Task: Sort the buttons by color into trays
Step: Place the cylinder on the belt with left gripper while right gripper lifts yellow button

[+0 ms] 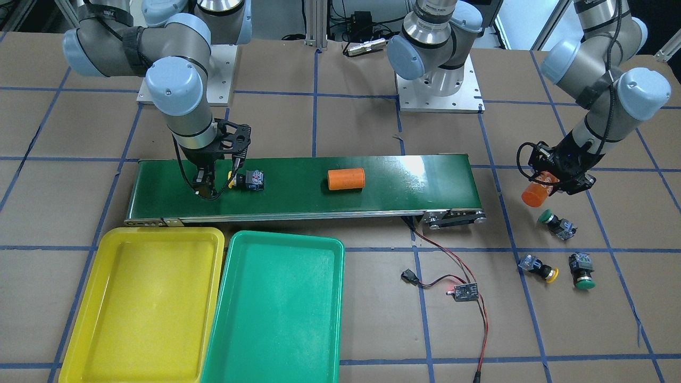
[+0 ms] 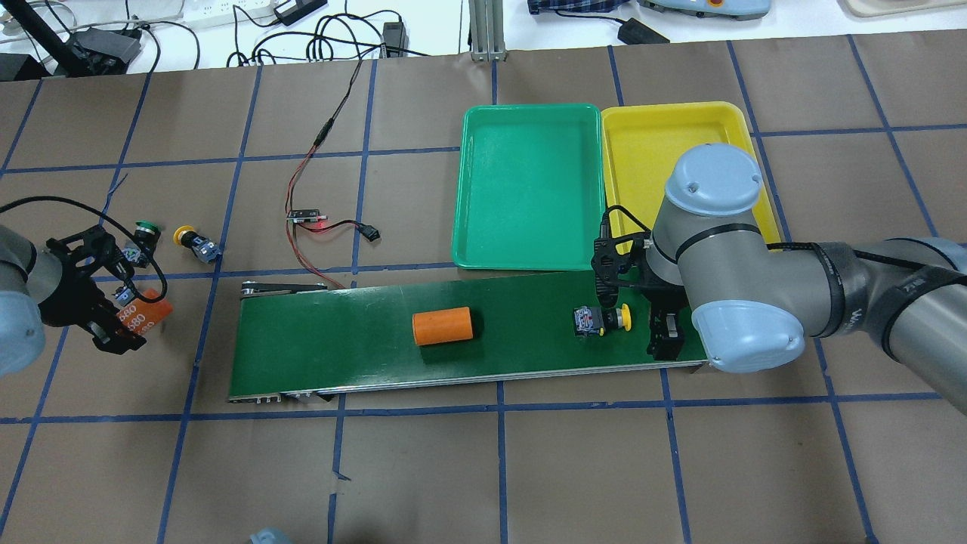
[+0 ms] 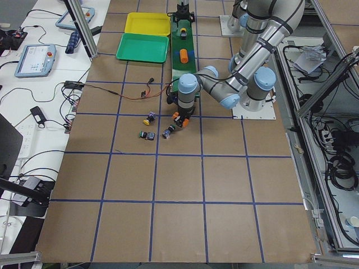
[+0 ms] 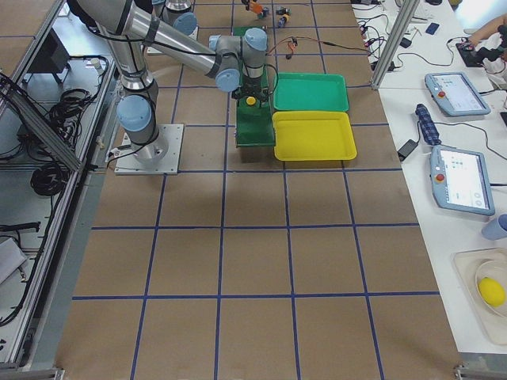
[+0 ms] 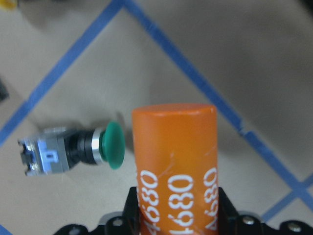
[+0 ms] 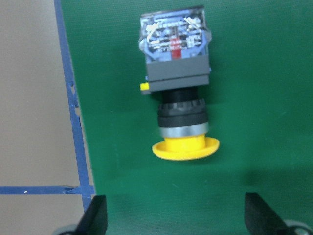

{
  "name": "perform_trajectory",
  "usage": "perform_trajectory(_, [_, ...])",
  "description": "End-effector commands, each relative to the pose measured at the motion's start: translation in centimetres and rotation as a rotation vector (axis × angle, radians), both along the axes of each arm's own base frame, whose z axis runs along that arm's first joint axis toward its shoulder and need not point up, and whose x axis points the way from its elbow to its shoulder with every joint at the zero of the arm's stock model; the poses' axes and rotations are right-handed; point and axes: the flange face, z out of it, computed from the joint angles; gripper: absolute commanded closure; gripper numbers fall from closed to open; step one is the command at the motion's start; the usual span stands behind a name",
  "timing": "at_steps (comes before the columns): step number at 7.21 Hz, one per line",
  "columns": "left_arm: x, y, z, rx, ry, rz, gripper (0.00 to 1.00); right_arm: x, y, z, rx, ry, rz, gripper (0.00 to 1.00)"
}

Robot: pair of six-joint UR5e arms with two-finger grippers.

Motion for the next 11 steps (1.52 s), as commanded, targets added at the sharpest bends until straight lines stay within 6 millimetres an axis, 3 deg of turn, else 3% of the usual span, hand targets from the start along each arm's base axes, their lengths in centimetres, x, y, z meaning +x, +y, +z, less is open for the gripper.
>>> perform_trajectory(1, [-8.5,-3.0,5.1,0.079,0.042,-0.204,0.99,0.1,0.0,-0.1,0.003,-0.006,-0.002,0.02])
perform_trajectory(3, [-18.7,-3.3,4.1,0.094,0.052,-0.399,1.0,0.3,0.0,-0.1,0.006,-0.028,-0.01,0.01])
perform_trajectory(5, [-24.3,-2.6,2.7,0.121,0.054,-0.519,1.0,0.3,-0.1,-0.4,0.01,-0.028,-0.006,0.02])
perform_trajectory(7, [-28.1,-0.4,0.1,0.124,0.052,-0.598,1.0,0.3,0.0,-0.6,0.016,-0.028,-0.003,0.02])
perform_trajectory(8, [-29.6,0.3,-1.7,0.062,0.029,-0.636,1.0,0.3,-0.1,-0.5,0.015,-0.027,0.001,0.08])
perform_trajectory(9, [-29.7,0.8,-2.7,0.063,0.03,-0.634,1.0,0.3,-0.2,-0.4,0.012,-0.028,-0.004,0.12])
perform_trajectory(11, [-29.9,1.4,-1.9,0.059,0.026,-0.626,1.0,0.3,-0.2,-0.3,0.01,-0.028,-0.004,0.38])
